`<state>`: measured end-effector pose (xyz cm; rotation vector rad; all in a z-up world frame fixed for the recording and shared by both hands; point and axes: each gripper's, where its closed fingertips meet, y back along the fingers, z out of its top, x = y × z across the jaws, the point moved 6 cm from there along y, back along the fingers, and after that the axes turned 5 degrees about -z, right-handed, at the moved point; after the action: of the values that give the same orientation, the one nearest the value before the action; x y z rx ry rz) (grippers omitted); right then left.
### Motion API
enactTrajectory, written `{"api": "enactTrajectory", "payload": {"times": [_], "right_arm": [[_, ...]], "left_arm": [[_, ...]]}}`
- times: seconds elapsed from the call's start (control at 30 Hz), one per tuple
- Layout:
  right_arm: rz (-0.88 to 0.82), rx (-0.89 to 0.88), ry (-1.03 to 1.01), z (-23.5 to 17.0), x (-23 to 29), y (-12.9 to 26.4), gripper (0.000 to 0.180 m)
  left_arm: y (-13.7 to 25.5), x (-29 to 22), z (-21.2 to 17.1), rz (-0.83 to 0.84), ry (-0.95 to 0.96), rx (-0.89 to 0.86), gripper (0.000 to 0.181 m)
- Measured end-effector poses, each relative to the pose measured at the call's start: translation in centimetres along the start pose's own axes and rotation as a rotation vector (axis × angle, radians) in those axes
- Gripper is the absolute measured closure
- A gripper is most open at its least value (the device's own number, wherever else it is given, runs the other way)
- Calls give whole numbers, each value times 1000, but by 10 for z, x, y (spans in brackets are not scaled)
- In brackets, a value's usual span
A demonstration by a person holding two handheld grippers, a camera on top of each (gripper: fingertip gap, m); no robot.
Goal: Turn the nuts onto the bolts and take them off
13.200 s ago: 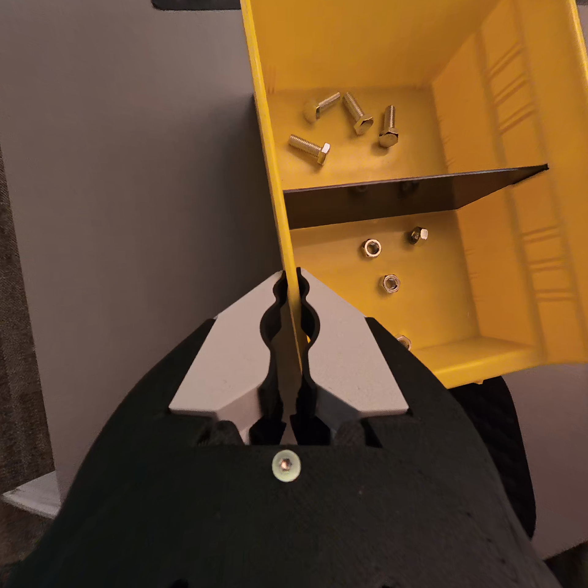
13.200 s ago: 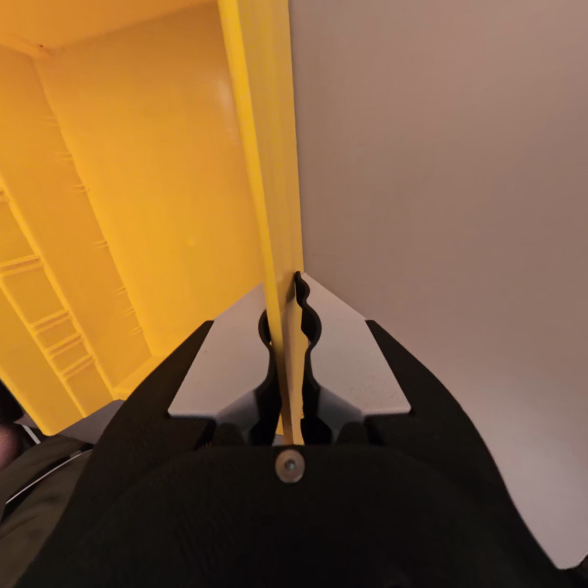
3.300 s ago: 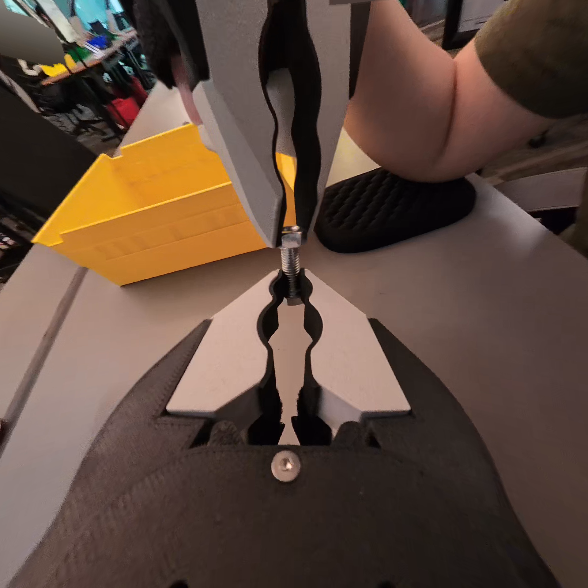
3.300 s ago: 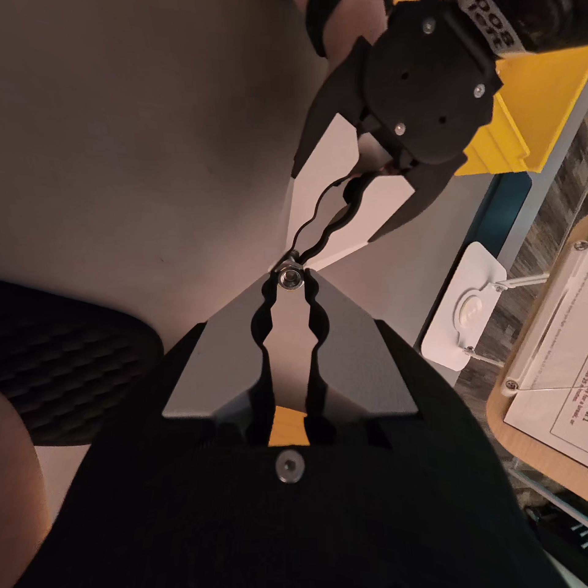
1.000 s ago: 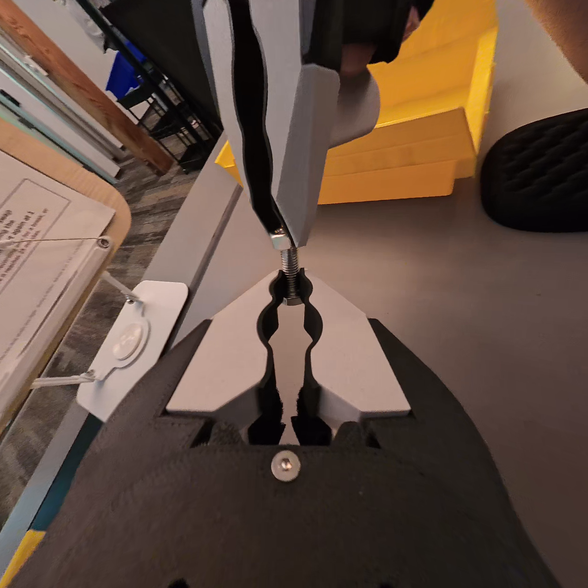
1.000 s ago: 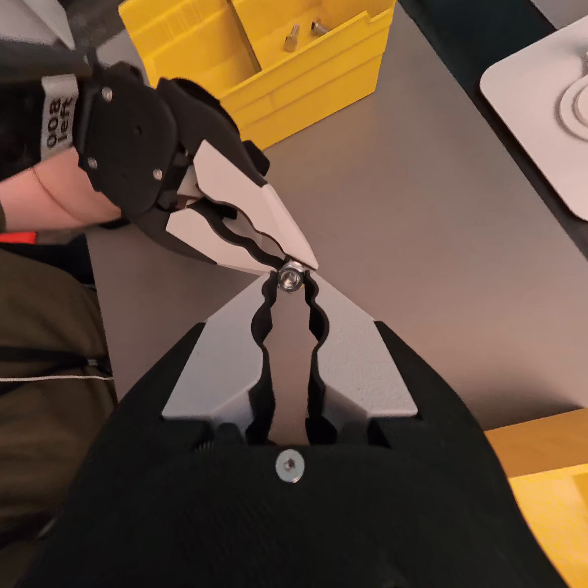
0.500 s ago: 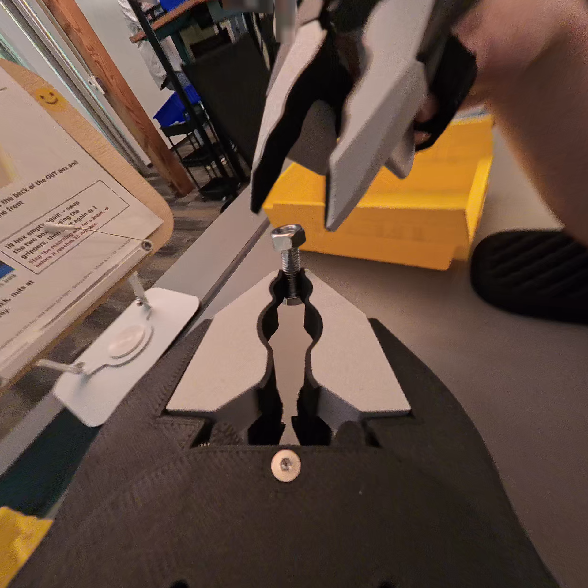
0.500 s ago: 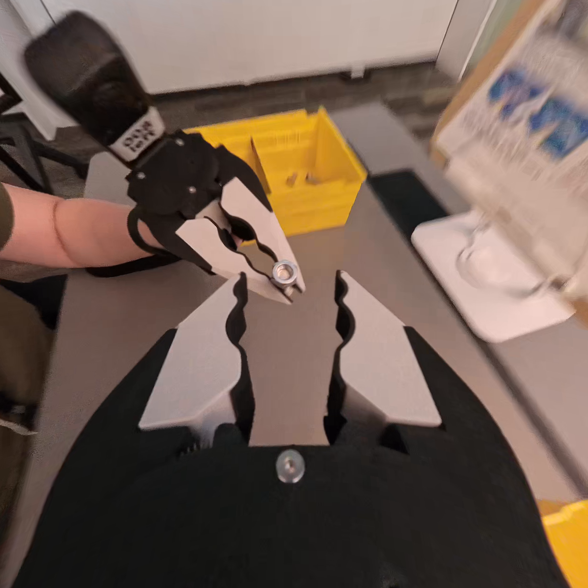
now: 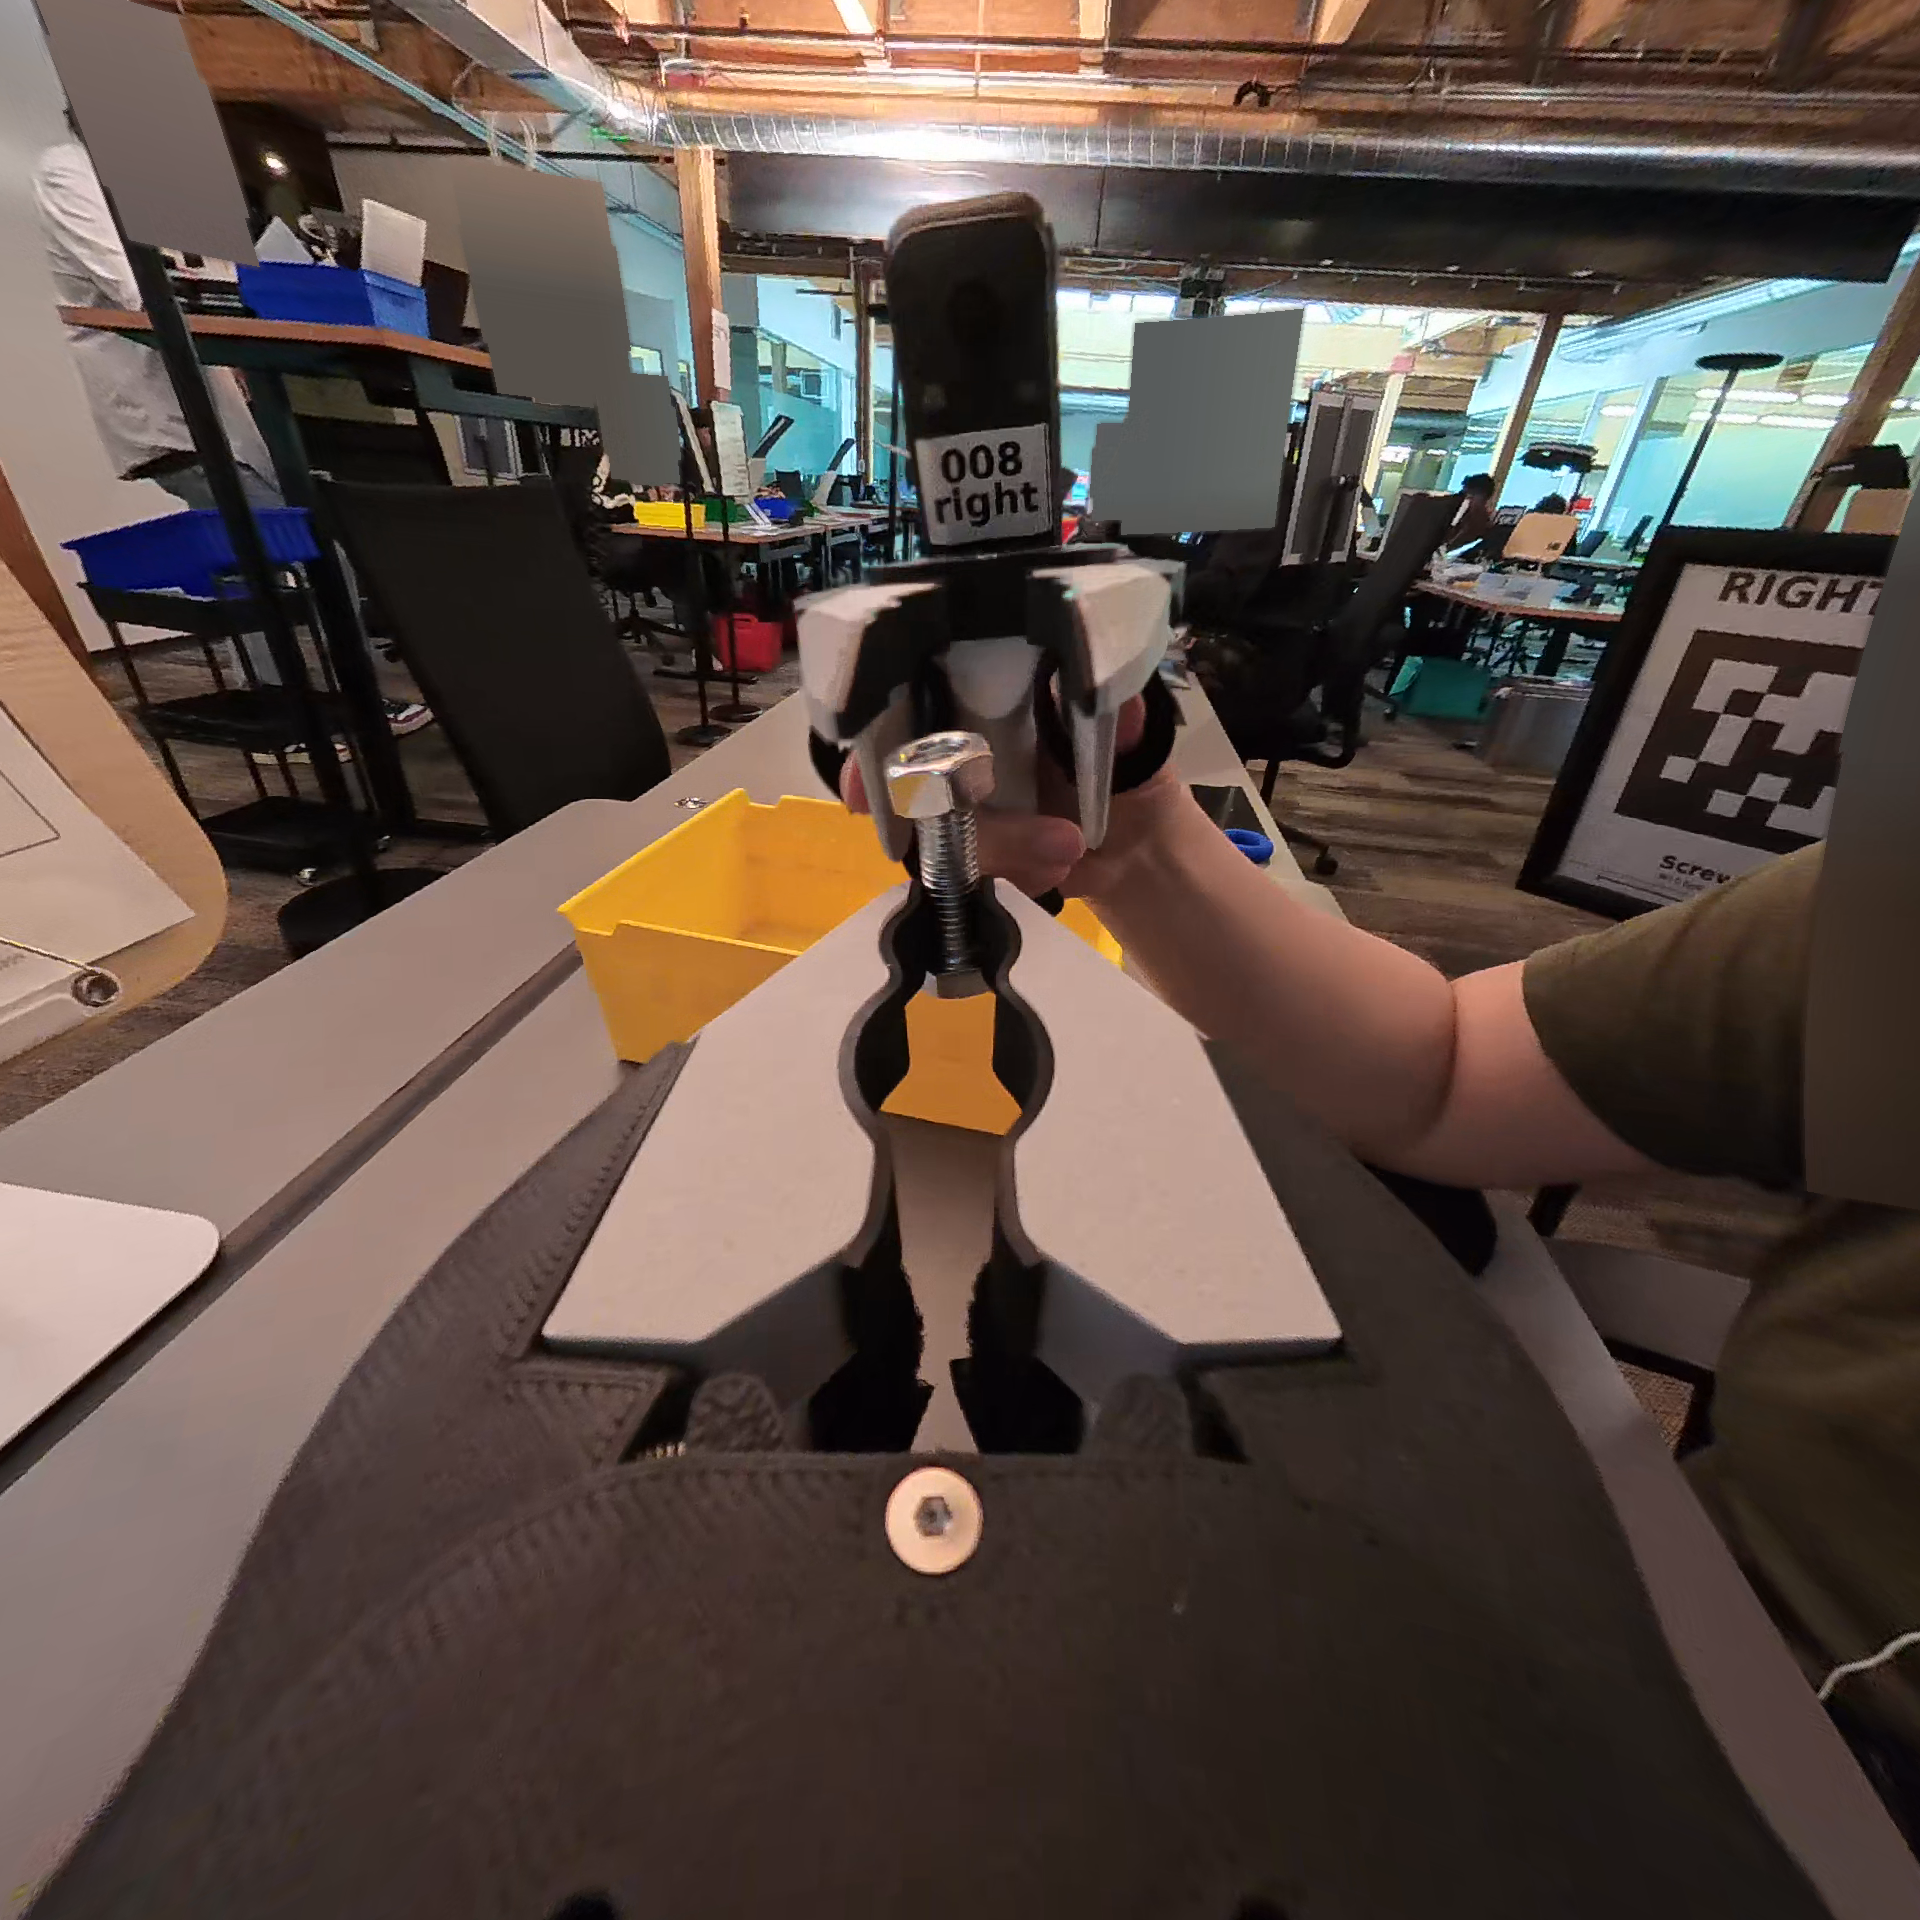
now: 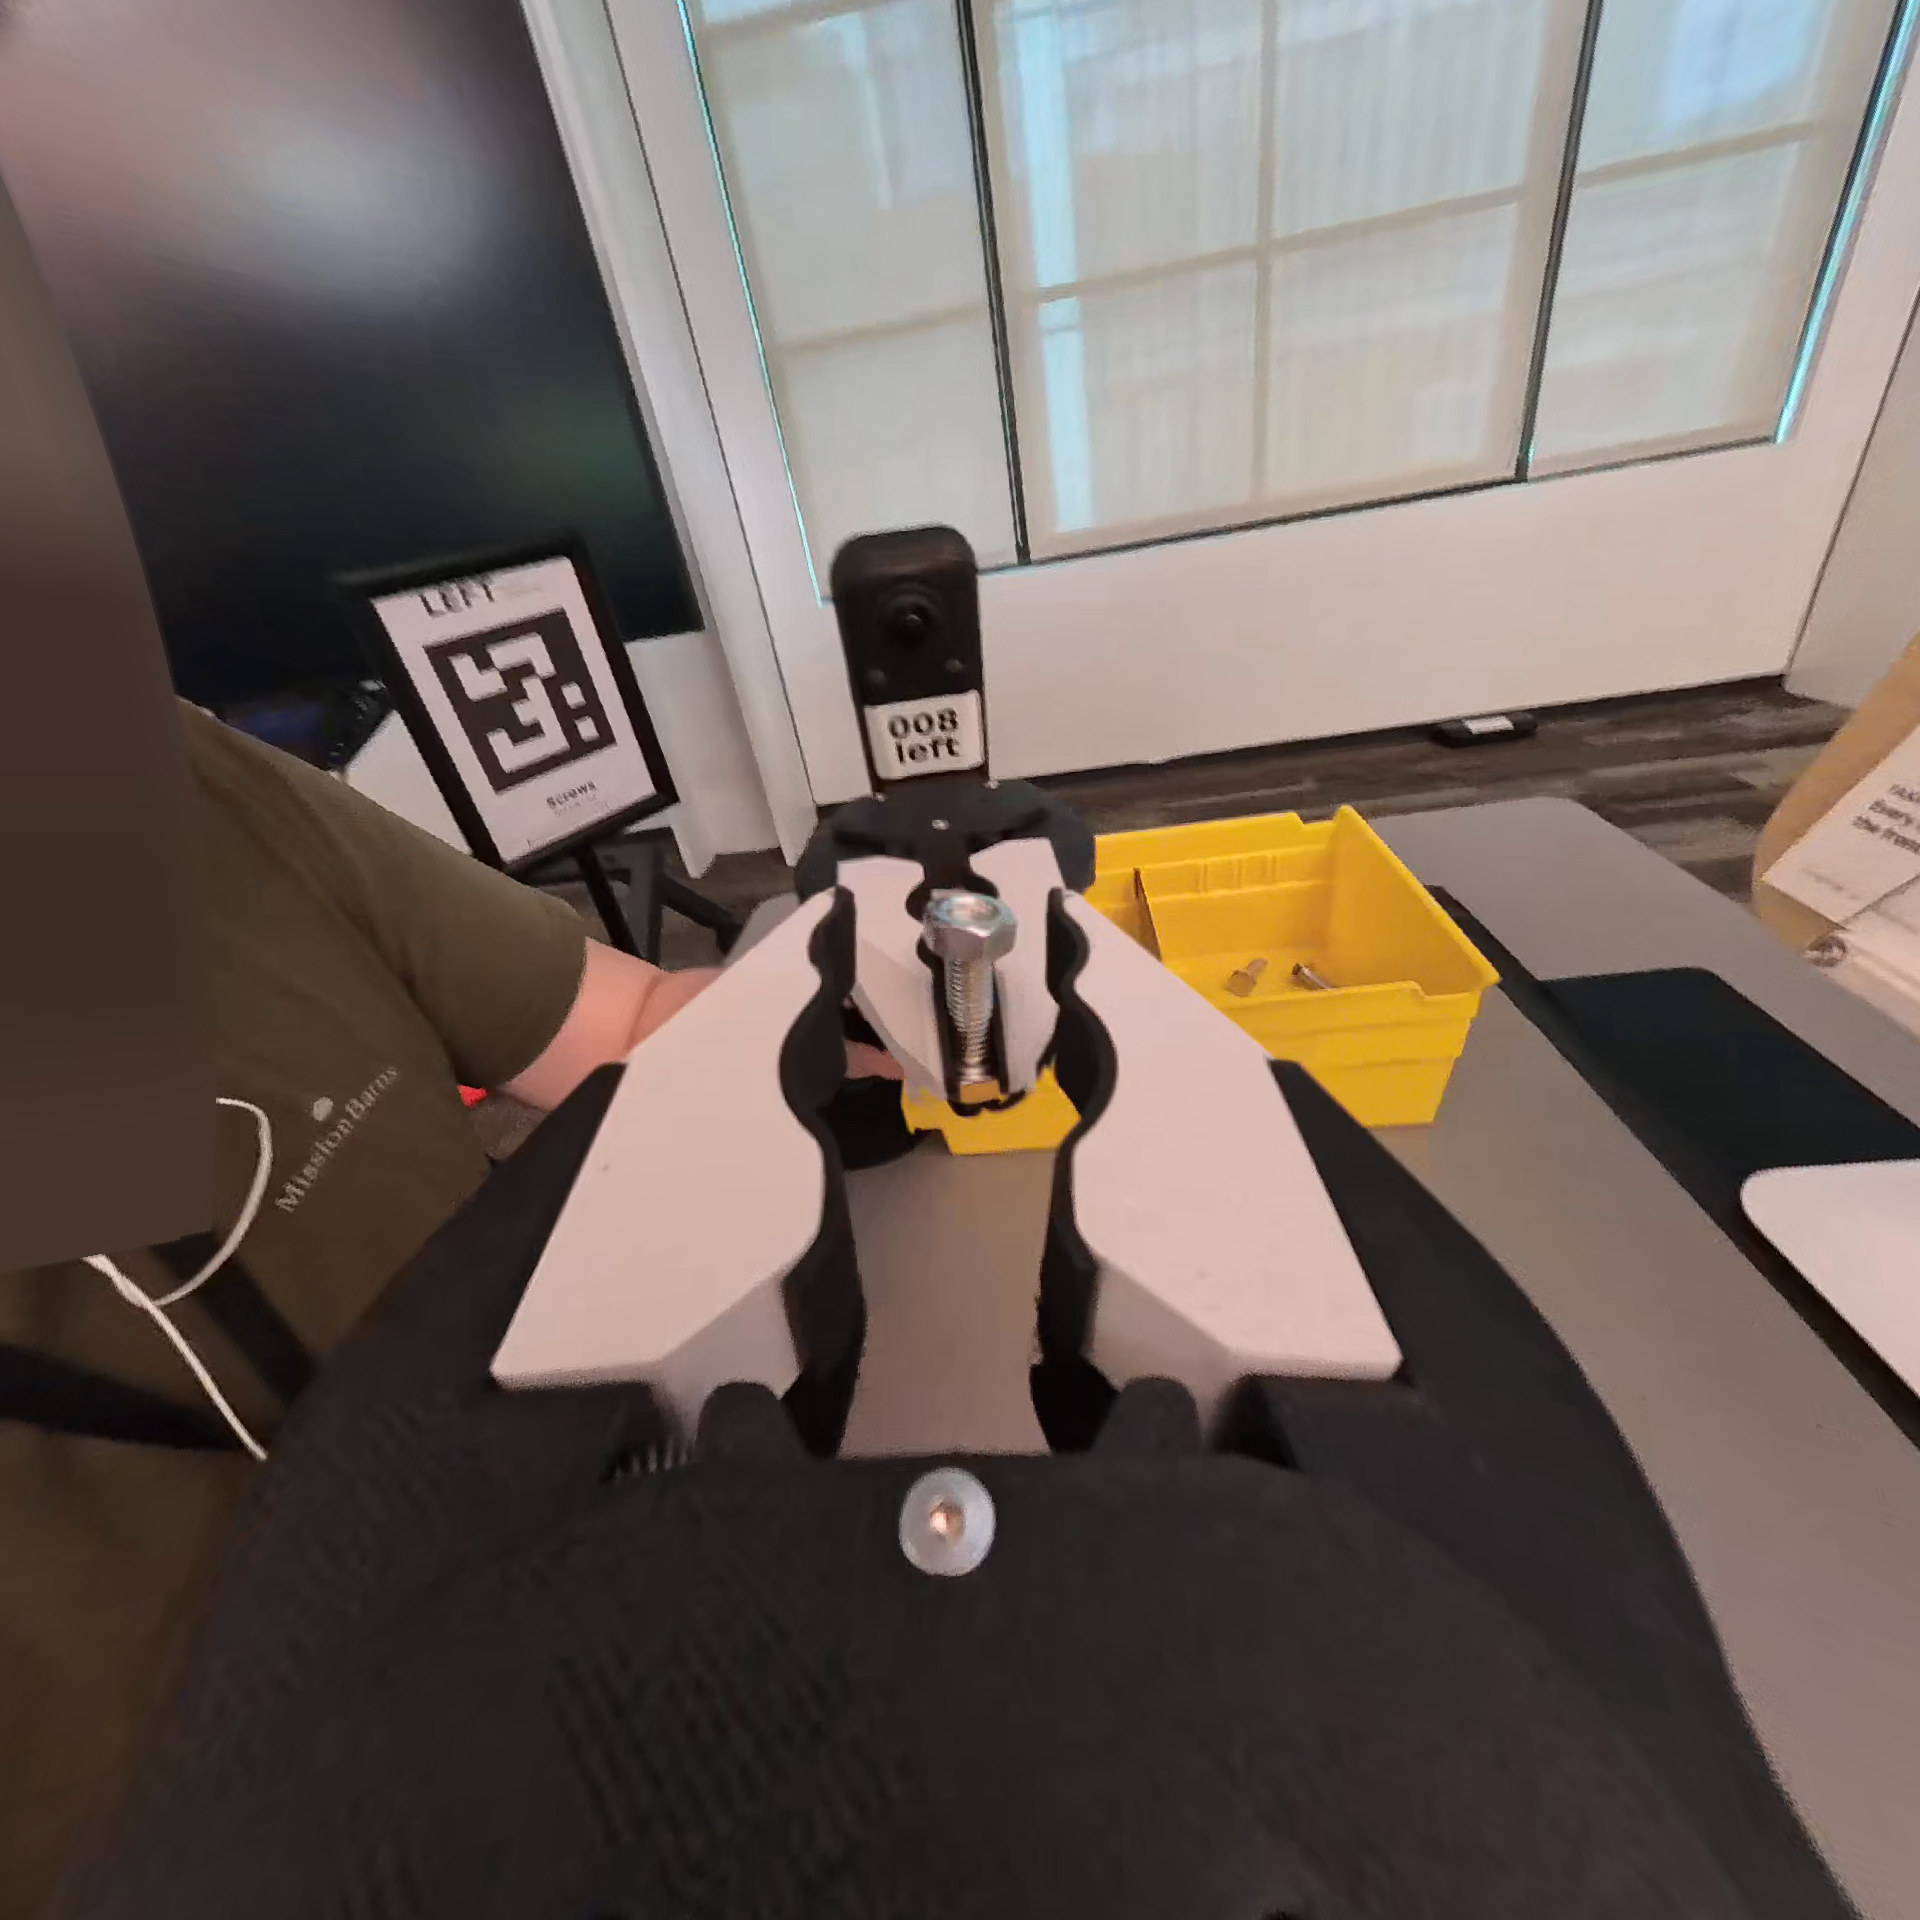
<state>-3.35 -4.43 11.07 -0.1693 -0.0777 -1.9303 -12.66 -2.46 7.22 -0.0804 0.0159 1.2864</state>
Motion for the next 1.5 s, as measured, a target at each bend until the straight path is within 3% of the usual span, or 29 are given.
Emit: {"api": "enactTrajectory", "payload": {"times": [0.13, 0.23, 0.33, 0.6, 0.8, 0.9, 1.23, 1.37, 1.47, 1.5], "right_arm": [[-24, 43, 2, -6, -1, -5, 148], [-1, 52, -24, -7, -2, -3, 163], [28, 61, -34, -9, 0, -1, 163], [367, 69, -25, -14, 22, 8, 163], [464, 20, -83, -13, 25, 3, 163], [359, 12, -108, -13, 12, 1, 163], [-280, 42, -9, -22, -30, -20, 163], [-263, 10, 54, -19, -24, -23, 163], [-181, 13, 77, -15, -19, -17, 142], [-176, 5, 90, -13, -18, -13, 144]], "left_arm": [[-2, -1, -2, 0, -4, 18, 173], [-3, -2, -2, -6, -1, 21, 173], [-4, -3, -2, -23, 4, 35, 173], [-13, -33, -5, -416, 207, 73, 174], [-12, -39, -3, -519, 242, 36, 173], [-9, -30, -1, -416, 215, 34, 173], [9, 25, -9, 234, 95, 139, 174], [13, 24, -4, 266, 28, 161, 174], [12, 15, 2, 183, 4, 151, 174], [12, 13, 4, 167, 1, 153, 174]]}}
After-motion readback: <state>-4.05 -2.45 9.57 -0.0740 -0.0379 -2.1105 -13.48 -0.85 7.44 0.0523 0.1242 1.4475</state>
